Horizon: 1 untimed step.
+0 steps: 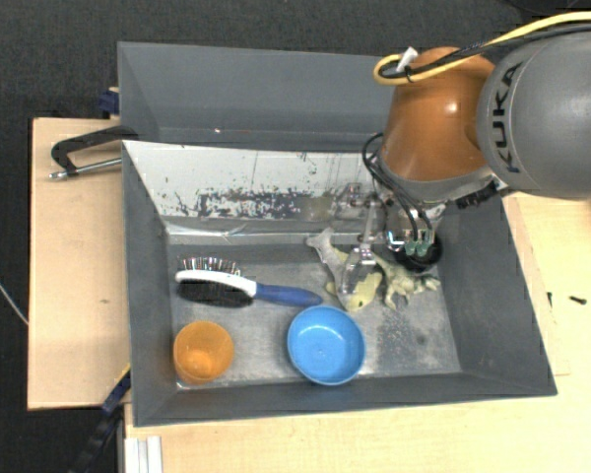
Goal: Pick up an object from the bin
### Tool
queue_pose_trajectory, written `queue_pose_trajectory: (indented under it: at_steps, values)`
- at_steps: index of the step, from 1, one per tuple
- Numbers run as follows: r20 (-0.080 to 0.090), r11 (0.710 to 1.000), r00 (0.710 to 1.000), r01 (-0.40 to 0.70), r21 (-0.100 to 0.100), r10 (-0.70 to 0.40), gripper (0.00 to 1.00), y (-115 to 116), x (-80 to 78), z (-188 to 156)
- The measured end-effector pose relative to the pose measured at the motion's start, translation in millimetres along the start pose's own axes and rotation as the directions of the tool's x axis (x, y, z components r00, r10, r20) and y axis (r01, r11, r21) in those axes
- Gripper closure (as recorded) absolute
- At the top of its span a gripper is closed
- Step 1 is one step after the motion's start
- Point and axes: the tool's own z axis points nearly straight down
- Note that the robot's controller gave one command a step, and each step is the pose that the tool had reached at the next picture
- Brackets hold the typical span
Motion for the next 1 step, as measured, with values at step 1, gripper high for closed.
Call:
queue_pose_trajectory:
  at_steps: [1]
  values:
    - [0.007, 0.997, 0.997, -0.074, -0.007, 0.074, 0.0, -71.0, -14.1, 90.3]
